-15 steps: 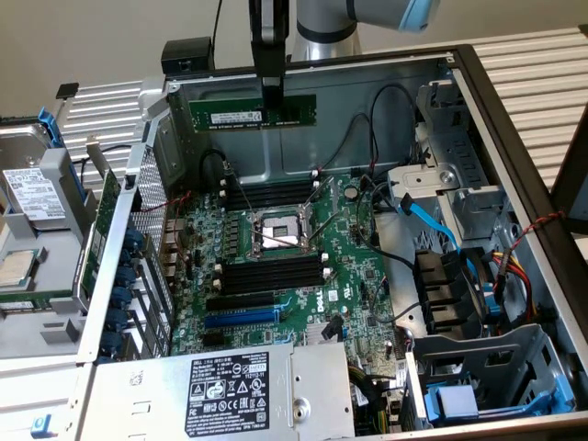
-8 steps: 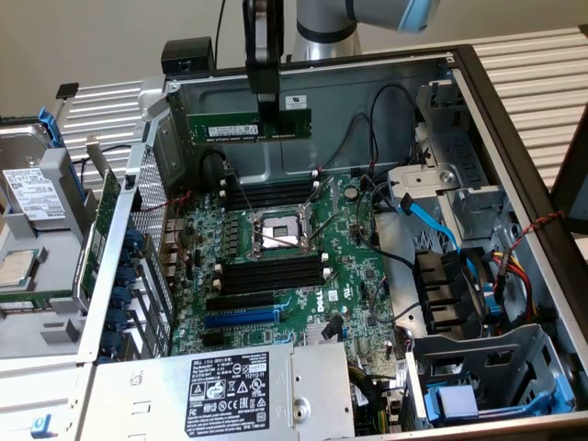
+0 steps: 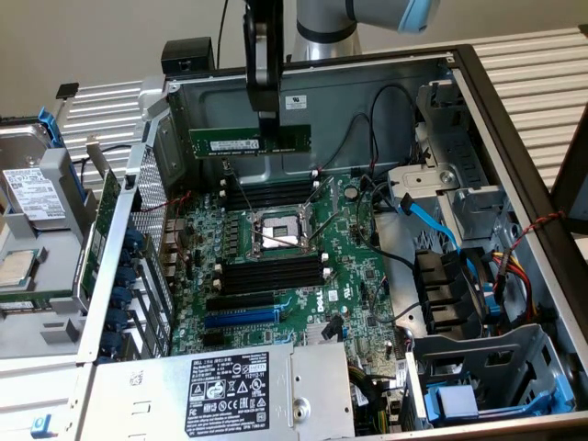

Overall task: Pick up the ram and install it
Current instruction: 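Pick up the ram and move it above insertion slot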

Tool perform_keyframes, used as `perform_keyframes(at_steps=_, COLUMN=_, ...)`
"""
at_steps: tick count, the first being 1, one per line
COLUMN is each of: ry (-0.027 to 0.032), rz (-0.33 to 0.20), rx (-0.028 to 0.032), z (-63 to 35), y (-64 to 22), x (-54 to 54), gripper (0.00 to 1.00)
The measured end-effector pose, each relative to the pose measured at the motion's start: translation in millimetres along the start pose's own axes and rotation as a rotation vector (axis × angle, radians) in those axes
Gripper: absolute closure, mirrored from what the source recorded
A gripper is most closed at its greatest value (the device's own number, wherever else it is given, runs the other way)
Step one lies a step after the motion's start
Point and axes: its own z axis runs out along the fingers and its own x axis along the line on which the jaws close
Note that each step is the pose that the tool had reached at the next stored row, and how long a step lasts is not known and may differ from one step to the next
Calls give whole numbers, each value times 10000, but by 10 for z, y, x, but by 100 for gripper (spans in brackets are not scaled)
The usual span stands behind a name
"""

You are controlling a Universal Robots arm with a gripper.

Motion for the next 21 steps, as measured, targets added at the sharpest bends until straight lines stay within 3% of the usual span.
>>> perform_keyframes(at_steps=21, ry=-2, rz=12, rx=21, z=377, y=-53, x=56, gripper=88)
